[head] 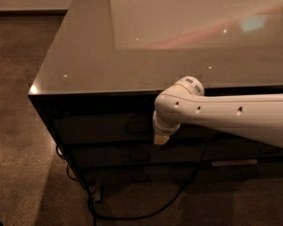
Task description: Open top drawer
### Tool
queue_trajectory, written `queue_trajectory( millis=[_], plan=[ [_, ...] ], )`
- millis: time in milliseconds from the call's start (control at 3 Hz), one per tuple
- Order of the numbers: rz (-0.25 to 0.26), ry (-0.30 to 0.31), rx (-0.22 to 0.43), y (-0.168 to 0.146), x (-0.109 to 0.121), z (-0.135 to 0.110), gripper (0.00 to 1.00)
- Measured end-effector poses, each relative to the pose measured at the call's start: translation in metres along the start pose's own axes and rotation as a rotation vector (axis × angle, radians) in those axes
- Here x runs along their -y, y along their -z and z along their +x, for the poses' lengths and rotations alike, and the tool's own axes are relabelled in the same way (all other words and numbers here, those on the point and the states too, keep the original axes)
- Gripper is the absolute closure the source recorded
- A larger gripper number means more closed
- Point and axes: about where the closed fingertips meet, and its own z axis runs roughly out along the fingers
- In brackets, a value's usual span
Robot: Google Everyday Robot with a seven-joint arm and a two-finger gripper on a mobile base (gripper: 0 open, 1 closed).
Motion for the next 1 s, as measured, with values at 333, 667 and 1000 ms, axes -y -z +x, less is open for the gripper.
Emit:
queue_trajectory(
  millis=[333, 667, 1000],
  plan=[
    [-0.014, 0.001, -0.017, 0.013, -0.016, 0.001, 0.65],
    [-0.014, 0.001, -0.017, 0.018, -0.014, 0.0, 0.88],
    [-0.04, -0.009, -0.022, 0.03, -0.035, -0.003, 1.0]
  ],
)
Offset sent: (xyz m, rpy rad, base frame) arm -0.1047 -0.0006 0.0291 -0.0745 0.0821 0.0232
